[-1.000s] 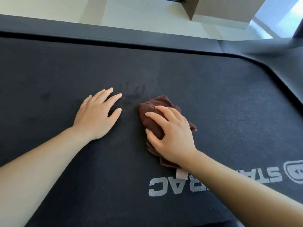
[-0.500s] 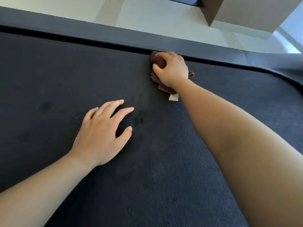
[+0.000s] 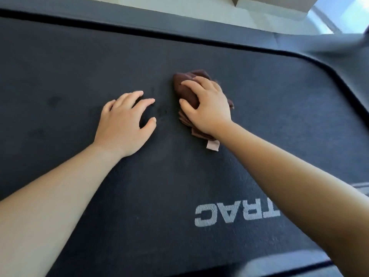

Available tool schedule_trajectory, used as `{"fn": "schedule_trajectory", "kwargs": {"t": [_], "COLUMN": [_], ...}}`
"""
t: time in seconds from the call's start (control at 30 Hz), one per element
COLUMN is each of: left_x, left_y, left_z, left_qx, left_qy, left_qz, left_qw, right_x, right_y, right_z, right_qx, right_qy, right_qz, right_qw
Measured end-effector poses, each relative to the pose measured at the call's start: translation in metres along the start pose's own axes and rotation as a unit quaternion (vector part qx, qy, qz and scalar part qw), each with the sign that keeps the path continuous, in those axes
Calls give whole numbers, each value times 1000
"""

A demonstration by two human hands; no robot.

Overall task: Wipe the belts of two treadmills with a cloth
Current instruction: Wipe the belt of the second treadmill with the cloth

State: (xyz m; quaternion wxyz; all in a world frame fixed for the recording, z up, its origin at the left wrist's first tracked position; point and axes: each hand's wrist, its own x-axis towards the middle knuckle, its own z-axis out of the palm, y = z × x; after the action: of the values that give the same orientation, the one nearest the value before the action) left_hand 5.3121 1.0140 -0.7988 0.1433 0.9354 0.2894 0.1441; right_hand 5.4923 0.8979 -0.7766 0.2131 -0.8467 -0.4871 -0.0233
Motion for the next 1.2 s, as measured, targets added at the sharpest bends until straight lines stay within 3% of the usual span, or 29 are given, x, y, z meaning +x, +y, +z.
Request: {"fn": "schedule_trajectory", "kwargs": {"t": [0.2,0.33,0.47,0.73,1.07,1.2], "left_x": [-5,-8,-29,-82,-135,-132], "left_y": [-6,0,25,53,62,56], "left_z": [-1,-7,-7,-8,-19,-19], "left_qx": [6,-10,17,27,56,33], "left_qy": [-23,-29,-79,-92,-70,-73], "left_qz": [35,28,40,43,-8,13], "left_qw": [999,999,996,994,996,997], "right_x": [-150,-200,-200,-195,-123,-119], "right_y": [-63,-81,-76,-30,-15,-18], "right_z": [-25,-33,-43,-46,-27,-23], "right_qx": [11,1,9,17,16,2], "right_qy": [7,-14,-32,13,18,24], "right_qz": [45,32,29,-11,36,47], "right_qw": [999,999,999,1000,999,999]}}
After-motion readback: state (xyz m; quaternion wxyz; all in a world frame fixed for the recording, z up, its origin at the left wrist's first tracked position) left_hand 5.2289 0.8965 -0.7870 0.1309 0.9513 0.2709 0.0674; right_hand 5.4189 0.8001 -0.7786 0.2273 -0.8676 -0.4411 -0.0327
